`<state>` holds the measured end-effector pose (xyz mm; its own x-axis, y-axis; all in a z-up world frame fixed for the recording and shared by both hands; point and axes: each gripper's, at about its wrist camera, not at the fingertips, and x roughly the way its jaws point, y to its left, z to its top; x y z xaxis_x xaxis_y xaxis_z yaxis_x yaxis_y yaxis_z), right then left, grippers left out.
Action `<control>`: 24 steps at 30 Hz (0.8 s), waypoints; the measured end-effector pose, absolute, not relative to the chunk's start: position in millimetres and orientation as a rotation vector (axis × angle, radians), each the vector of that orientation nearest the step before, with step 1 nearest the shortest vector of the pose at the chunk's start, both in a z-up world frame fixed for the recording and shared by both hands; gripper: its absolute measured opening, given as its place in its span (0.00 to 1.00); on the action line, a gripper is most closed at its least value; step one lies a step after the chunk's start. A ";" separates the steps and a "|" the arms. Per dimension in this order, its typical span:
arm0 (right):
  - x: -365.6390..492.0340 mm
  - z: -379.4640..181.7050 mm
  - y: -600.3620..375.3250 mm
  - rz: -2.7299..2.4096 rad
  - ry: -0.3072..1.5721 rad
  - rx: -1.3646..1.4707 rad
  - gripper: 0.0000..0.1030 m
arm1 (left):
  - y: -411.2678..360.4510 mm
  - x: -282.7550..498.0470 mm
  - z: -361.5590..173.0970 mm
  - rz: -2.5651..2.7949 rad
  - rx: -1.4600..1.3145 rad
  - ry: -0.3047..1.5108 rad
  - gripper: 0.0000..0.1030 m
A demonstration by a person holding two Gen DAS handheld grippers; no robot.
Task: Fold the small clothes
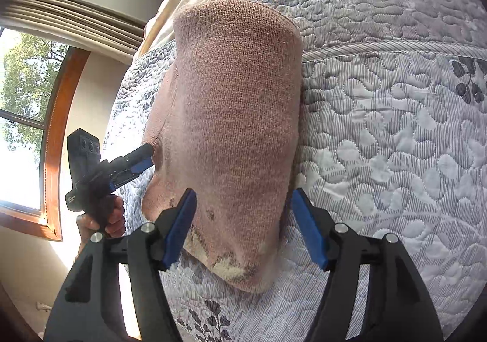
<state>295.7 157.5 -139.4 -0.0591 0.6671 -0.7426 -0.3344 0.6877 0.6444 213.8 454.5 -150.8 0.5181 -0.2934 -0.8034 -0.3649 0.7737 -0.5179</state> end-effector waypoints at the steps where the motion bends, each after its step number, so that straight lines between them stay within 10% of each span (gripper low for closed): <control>1: 298.5 -141.9 159.7 0.842 1.411 0.301 0.64 | 457.3 218.1 -156.1 0.052 -0.732 1.054 0.76; 14: 323.5 -187.7 198.8 0.917 1.454 0.422 0.84 | 444.1 253.0 -186.5 -0.144 -0.812 1.028 0.75; 16: 326.4 -195.8 205.0 0.929 1.467 0.464 0.84 | 440.5 253.6 -186.8 -0.165 -0.814 1.023 0.62; 24: 317.5 -177.0 190.4 0.981 1.421 0.488 0.36 | 428.7 240.3 -171.4 -0.223 -0.884 0.947 0.42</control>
<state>317.5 190.4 -177.0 -0.1310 0.7962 -0.5907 -0.2698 0.5447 0.7940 240.3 428.7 -171.4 0.5910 -0.5258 -0.6118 -0.1980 0.6406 -0.7419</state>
